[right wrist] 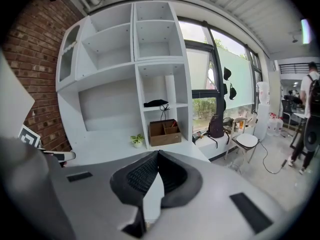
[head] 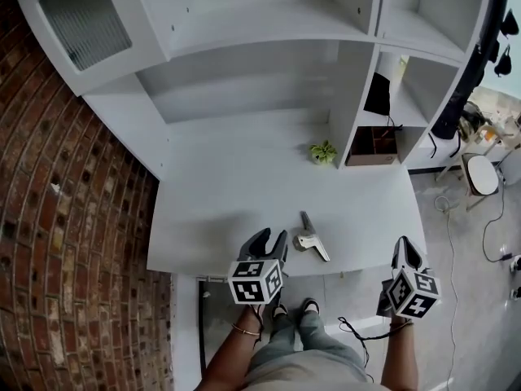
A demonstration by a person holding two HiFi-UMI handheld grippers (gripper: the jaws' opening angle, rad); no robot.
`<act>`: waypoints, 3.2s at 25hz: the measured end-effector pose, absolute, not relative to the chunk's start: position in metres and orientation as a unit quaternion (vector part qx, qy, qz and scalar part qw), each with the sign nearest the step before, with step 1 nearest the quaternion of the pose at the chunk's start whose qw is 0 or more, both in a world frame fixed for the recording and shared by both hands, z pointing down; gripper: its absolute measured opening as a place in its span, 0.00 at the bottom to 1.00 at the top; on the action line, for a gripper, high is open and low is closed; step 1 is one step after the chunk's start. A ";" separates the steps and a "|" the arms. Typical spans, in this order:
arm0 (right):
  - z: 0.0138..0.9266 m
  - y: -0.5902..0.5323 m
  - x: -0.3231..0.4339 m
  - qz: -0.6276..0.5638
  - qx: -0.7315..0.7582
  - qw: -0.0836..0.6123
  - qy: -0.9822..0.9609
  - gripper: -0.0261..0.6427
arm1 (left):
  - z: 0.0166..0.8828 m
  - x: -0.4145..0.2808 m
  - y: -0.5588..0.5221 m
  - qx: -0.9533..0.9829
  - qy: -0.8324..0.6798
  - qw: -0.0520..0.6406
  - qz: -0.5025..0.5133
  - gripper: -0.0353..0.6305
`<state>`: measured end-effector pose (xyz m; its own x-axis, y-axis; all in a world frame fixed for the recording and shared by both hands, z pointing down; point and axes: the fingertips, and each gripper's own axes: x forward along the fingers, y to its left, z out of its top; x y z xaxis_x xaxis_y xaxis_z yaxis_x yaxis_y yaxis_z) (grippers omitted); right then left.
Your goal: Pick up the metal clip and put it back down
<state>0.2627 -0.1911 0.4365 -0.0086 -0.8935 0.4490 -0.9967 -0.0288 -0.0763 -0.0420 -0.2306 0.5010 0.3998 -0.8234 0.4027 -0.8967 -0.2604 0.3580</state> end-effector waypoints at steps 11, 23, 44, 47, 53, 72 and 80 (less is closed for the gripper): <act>0.484 -0.174 0.286 0.229 0.681 0.179 -0.672 0.04 | 0.555 -0.004 -0.225 0.781 -0.529 0.322 0.085 0.29; 0.516 -0.151 0.314 0.254 0.689 0.220 -0.642 0.04 | 0.606 0.019 -0.227 0.759 -0.521 0.379 0.090 0.29; 0.535 -0.149 0.313 0.273 0.680 0.240 -0.637 0.04 | 0.634 0.036 -0.237 0.741 -0.506 0.432 0.089 0.27; 0.536 -0.152 0.312 0.274 0.680 0.240 -0.636 0.04 | 0.634 0.038 -0.239 0.742 -0.503 0.435 0.089 0.25; 0.536 -0.156 0.312 0.275 0.681 0.238 -0.636 0.04 | 0.635 0.041 -0.241 0.739 -0.500 0.441 0.097 0.22; 0.530 -0.166 0.322 0.280 0.686 0.210 -0.637 0.04 | 0.621 0.042 -0.250 0.730 -0.505 0.448 0.103 0.08; 0.525 -0.169 0.329 0.283 0.692 0.190 -0.637 0.04 | 0.612 0.044 -0.255 0.732 -0.505 0.443 0.115 0.07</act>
<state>0.3295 -0.1690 0.5250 0.0292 -0.7730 0.6337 -0.9884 -0.1169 -0.0969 0.0445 -0.2547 0.6123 0.4640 -0.6367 0.6159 -0.8406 -0.0971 0.5329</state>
